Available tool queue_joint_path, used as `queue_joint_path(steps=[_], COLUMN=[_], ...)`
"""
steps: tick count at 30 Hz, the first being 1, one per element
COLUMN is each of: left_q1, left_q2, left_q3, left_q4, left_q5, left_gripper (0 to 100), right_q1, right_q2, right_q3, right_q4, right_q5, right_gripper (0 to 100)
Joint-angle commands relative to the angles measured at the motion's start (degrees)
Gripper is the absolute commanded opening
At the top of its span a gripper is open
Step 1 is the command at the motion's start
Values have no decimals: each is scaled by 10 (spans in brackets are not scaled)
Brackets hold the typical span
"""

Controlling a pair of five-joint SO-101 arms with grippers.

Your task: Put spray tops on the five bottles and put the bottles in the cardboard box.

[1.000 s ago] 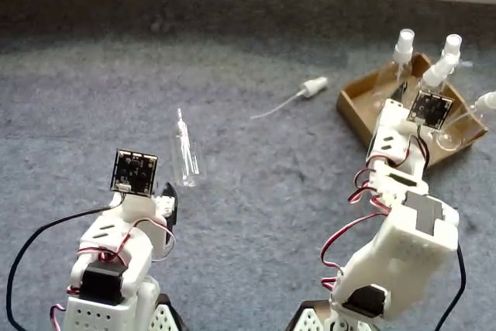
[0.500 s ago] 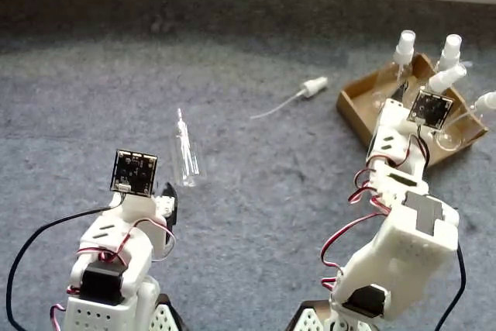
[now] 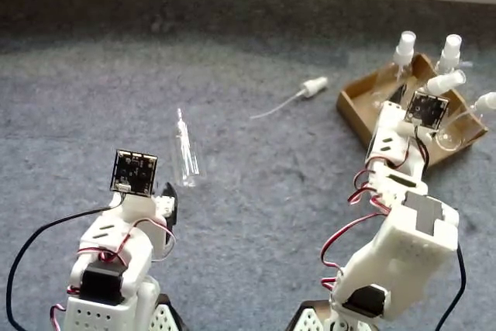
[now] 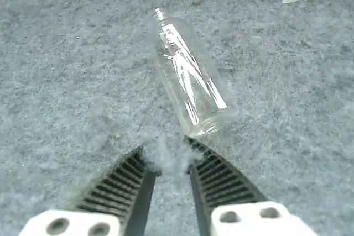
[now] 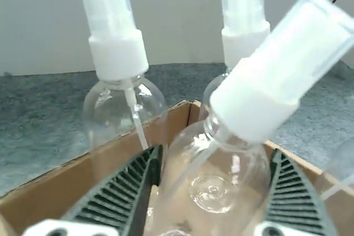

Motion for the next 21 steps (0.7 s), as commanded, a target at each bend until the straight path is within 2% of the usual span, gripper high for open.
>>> queue_joint_path(steps=[1, 8, 21], left_q1=[-1, -1, -1], left_q2=[-6, -6, -6], left_q3=[-2, -2, -2], left_q4=[-2, -2, -2], left_q5=[-7, -7, -7], left_gripper=[37, 37, 38], right_q1=[0, 0, 0], right_q2=[-14, -15, -29], right_q3=[-2, -8, -9], right_q4=[-16, 92, 130], right_q5=[19, 20, 22], right_gripper=[271, 271, 271])
